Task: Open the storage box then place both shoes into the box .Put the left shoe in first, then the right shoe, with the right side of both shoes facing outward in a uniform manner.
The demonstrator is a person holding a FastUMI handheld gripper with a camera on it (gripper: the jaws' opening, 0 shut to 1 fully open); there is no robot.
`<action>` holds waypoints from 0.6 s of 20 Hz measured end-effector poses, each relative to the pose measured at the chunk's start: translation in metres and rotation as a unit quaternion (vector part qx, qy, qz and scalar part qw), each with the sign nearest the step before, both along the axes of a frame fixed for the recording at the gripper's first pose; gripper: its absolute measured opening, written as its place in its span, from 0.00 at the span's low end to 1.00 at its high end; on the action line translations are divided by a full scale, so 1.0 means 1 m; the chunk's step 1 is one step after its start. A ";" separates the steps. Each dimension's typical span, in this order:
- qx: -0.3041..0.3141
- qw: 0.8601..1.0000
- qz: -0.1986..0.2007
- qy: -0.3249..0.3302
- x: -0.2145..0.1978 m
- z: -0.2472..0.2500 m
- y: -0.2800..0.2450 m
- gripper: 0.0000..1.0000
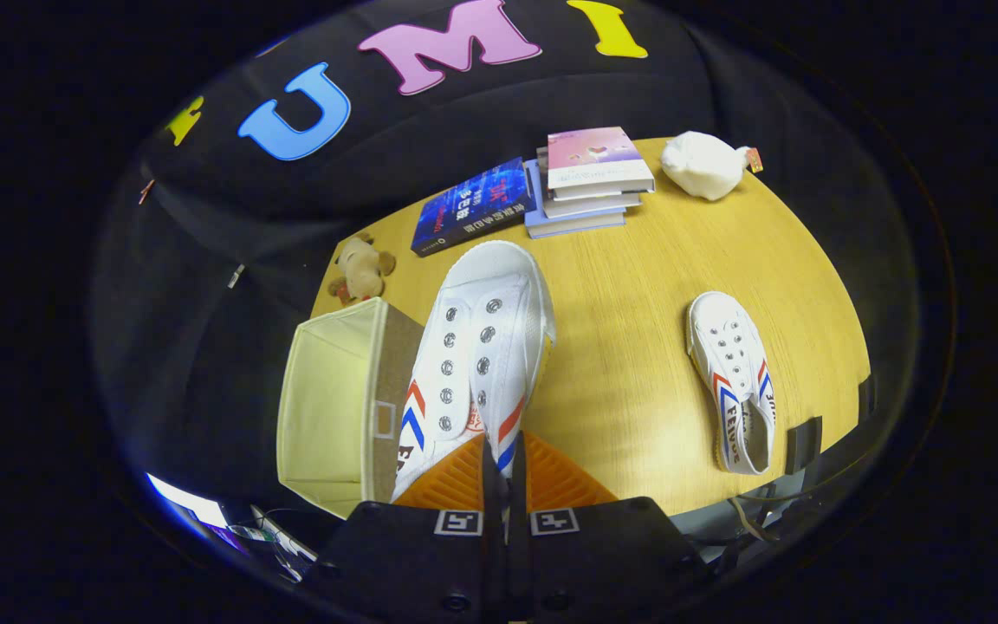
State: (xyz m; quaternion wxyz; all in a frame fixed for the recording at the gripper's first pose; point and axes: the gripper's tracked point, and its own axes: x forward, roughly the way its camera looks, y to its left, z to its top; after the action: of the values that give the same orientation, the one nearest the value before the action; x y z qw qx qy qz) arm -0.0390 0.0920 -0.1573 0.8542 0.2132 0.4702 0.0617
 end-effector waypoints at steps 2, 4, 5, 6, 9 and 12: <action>0.009 1.000 0.008 -0.016 0.001 0.021 0.025 0.05; 0.026 0.999 0.013 -0.024 0.001 0.037 0.055 0.05; 0.036 0.999 0.018 -0.025 0.002 0.042 0.070 0.05; 0.043 0.998 0.026 -0.026 0.002 0.047 0.084 0.05; 0.054 0.997 0.053 -0.021 0.003 0.049 0.125 0.05; 0.059 0.995 0.075 -0.008 0.009 0.041 0.162 0.05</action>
State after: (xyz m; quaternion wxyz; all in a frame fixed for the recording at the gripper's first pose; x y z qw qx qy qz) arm -0.0304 0.2538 -0.1165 0.8372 0.2269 0.4731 0.1545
